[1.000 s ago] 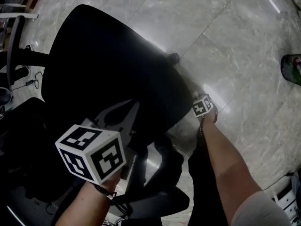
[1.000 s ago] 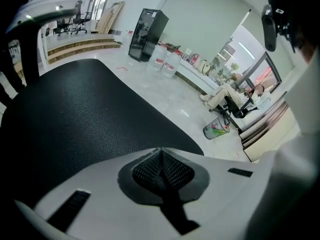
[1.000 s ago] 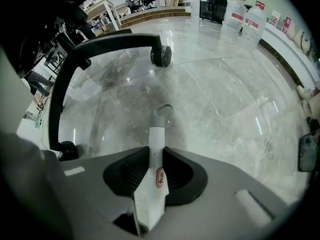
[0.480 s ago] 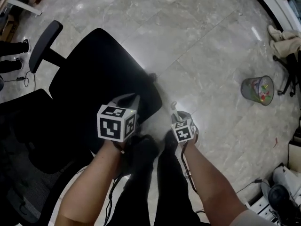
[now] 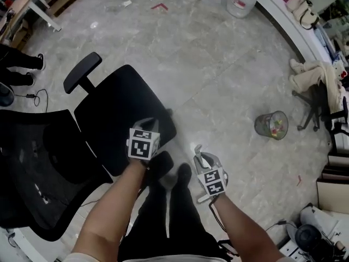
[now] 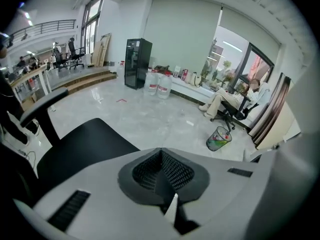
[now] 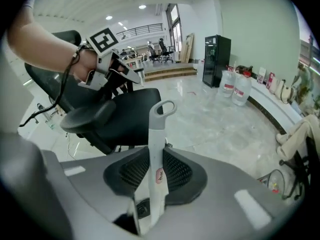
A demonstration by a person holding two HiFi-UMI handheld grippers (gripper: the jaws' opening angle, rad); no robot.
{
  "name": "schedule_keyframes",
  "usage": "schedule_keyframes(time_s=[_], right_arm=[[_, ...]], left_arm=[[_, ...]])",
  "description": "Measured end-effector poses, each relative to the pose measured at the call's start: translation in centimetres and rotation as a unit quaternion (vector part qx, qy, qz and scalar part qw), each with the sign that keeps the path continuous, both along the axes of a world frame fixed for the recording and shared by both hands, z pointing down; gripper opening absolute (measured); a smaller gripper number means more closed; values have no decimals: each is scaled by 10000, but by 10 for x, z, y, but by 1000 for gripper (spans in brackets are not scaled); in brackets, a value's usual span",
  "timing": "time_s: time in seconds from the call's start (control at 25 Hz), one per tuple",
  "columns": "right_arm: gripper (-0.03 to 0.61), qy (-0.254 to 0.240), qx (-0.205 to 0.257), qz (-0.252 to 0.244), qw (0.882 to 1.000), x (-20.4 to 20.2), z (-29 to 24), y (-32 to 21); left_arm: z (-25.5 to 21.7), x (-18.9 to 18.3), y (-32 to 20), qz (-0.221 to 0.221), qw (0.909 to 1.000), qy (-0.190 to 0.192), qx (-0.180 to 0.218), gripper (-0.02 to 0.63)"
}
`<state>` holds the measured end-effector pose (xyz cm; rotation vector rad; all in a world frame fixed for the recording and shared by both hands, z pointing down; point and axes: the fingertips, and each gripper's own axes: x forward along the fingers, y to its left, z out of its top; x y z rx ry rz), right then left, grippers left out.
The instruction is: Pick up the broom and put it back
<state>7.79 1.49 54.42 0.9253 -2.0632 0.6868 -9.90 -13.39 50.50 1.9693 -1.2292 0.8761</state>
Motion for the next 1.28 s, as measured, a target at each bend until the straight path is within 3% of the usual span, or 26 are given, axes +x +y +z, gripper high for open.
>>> schedule_keyframes(time_s=[0.36,0.56,0.72,1.04,1.28], right_arm=[[86,-345,410,-1032,9932,-17,-151,59],[86,-409,714,-1396,9868,-22,-207,79],[87,-421,941,-1712,9798,-33,-243,102],[87,-78,1348,-1727,9757,-71,-281,154],[87,315,1527,-1190,9806,-88,-273,185]], left_arm=[[-126,-30,69,-741,9972,-17,120,8],[-185,-53,123,-1483,9889,-26,100,8],[-224,-69,174,-1700,9853,-23,180,8],[-259,-120,264,-1620,9862,37,352,6],[-253,-154,331,-1438,9886,184,401,8]])
